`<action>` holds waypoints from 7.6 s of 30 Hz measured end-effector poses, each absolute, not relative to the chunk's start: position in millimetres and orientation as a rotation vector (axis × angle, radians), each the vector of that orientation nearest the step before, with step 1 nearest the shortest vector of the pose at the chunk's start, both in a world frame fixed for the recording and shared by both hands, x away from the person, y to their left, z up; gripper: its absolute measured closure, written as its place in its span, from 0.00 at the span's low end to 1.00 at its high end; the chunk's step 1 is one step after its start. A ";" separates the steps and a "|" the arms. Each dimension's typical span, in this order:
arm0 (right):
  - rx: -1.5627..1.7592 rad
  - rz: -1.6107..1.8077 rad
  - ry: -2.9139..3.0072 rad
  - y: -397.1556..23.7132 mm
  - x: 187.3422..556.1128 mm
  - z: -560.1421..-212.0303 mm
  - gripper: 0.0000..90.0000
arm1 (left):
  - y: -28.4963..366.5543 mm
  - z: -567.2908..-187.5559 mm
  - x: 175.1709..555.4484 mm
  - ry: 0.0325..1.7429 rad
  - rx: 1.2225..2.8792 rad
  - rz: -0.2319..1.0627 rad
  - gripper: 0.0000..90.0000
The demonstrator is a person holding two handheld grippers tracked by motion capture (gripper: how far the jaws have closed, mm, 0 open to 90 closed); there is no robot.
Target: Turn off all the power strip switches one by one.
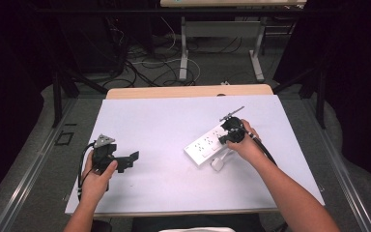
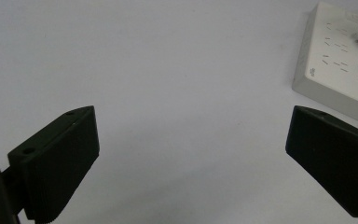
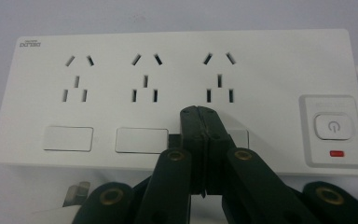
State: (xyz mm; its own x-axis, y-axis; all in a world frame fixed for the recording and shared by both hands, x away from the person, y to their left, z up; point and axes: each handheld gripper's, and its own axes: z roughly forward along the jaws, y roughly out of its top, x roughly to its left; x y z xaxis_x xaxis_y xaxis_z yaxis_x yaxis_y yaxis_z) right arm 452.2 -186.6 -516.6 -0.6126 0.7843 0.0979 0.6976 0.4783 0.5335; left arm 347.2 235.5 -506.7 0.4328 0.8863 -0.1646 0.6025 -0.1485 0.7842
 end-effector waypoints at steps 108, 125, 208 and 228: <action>1.187 0.868 2.628 -156.6 432.2 -515.8 0.99 | 235.8 -506.7 347.7 1.269 1.854 0.430 0.03; 1.150 0.843 2.630 -154.2 432.3 -518.6 1.00 | 235.5 -506.6 347.3 1.274 1.847 0.425 0.03; 1.036 0.850 2.733 -129.1 413.9 -508.5 1.00 | 235.4 -506.9 347.3 1.273 1.851 0.426 0.03; 1.034 0.838 2.741 -128.1 413.2 -514.1 1.00 | 235.4 -506.9 347.2 1.273 1.850 0.426 0.03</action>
State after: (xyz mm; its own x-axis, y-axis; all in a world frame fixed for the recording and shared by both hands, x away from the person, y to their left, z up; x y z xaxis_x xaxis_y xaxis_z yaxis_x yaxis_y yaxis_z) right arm 413.2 -128.1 -514.1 -0.7659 0.6350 0.1010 0.5830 0.6195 0.5257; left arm 347.2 235.4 -506.9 0.4286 0.8872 -0.1710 0.6057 -0.1417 0.7830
